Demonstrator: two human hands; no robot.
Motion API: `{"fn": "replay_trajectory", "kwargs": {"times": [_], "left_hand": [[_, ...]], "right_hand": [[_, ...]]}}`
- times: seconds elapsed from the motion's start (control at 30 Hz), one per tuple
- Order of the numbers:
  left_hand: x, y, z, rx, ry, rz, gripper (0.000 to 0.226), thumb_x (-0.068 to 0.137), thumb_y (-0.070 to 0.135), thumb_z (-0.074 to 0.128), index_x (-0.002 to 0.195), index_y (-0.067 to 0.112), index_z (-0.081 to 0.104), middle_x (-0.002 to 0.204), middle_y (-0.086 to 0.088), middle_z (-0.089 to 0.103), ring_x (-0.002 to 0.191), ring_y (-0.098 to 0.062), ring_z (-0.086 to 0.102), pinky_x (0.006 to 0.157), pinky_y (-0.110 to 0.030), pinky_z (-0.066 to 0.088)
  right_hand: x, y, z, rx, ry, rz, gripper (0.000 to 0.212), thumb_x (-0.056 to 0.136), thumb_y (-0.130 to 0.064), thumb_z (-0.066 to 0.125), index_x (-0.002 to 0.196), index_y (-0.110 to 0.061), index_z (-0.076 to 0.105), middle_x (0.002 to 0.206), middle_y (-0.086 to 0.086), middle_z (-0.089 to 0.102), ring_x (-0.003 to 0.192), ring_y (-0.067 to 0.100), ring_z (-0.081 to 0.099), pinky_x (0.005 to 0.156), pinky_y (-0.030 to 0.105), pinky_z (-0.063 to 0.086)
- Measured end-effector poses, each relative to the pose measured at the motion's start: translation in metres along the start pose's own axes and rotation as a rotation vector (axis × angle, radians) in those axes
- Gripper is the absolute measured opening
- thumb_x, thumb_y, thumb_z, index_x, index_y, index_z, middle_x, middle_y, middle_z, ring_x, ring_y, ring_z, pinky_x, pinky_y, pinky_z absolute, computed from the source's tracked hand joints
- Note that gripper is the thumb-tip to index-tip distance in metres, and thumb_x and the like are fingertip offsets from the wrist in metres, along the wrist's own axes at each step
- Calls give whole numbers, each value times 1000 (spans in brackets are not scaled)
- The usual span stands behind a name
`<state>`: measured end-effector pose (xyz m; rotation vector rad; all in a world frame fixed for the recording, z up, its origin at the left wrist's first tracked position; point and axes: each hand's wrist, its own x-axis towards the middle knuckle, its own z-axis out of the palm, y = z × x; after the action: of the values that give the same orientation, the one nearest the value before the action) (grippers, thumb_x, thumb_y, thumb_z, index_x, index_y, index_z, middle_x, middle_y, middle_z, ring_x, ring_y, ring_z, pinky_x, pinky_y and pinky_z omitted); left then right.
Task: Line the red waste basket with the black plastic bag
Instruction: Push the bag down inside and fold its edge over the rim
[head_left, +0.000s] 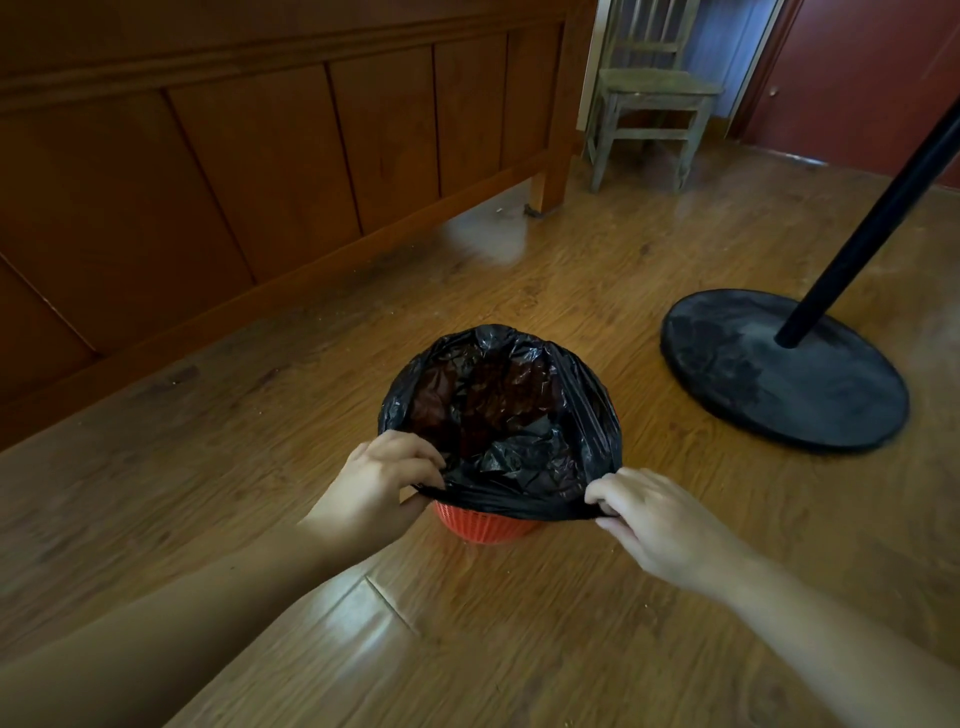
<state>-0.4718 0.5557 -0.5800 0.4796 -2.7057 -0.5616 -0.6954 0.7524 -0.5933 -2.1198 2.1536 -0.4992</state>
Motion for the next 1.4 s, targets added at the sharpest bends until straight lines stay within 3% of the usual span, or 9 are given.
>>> {"fn": "replay_trajectory", "kwargs": {"times": [0.1,0.2,0.43,0.53,0.63,0.77,0.9,1.13,1.4], "left_hand": [[-1,-3,0,23,30,-38,8,72,21,74,80,19,71,103,4,63,104,-16,54,85,-36,40],[1,-4,-4,-24,-4,-185,35,73,55,51,82,27,71,106,19,55,109,-2,42,90,-29,26],[12,-7,0,-39,207,-491,23,81,31,65,61,19,64,103,7,52,104,-14,41,87,-35,36],[17,-15,5,-219,135,-667,18,77,32,69,68,22,56,97,3,50,89,-14,48,66,-20,39],[16,-18,10,-451,117,-812,23,77,29,69,88,23,50,98,0,57,79,-16,58,53,-22,45],[17,-19,12,-547,132,-845,43,76,27,71,110,24,44,115,-3,52,99,-24,58,74,-33,54],[17,-13,11,-649,122,-851,52,76,22,71,118,20,40,105,0,56,74,-14,63,47,-15,48],[12,-13,12,-757,62,-867,12,88,22,54,98,15,58,74,3,69,54,-10,68,50,-22,47],[13,-14,20,-658,-101,-895,22,91,37,46,82,26,63,64,2,62,53,-10,53,52,-24,39]], "right_hand": [[1,-1,-1,-67,-7,-59,20,75,-2,68,86,-16,60,78,-6,57,71,12,54,67,24,44],[1,5,-3,-129,39,-30,22,69,5,71,83,-12,65,73,-2,57,66,15,54,64,25,42],[-3,10,-1,-166,43,77,26,63,8,75,78,-12,70,66,-2,51,62,16,51,62,26,40],[-2,9,-1,-158,50,120,24,66,9,73,81,-10,71,68,0,54,65,19,54,62,30,45],[4,1,-4,-123,182,181,22,69,8,69,86,-5,67,76,5,57,71,20,56,66,29,45],[22,-24,-11,-50,316,108,19,82,-17,55,97,-6,61,92,6,57,90,16,53,81,27,42],[37,-44,-4,27,60,44,42,82,-38,54,116,-14,52,107,0,53,103,12,46,92,25,34],[33,-47,13,59,83,-28,21,78,-4,63,97,-12,58,96,0,57,89,12,52,80,22,43],[22,-34,9,-50,203,-49,20,67,11,66,76,-7,64,73,6,54,64,20,50,56,32,46]]}}
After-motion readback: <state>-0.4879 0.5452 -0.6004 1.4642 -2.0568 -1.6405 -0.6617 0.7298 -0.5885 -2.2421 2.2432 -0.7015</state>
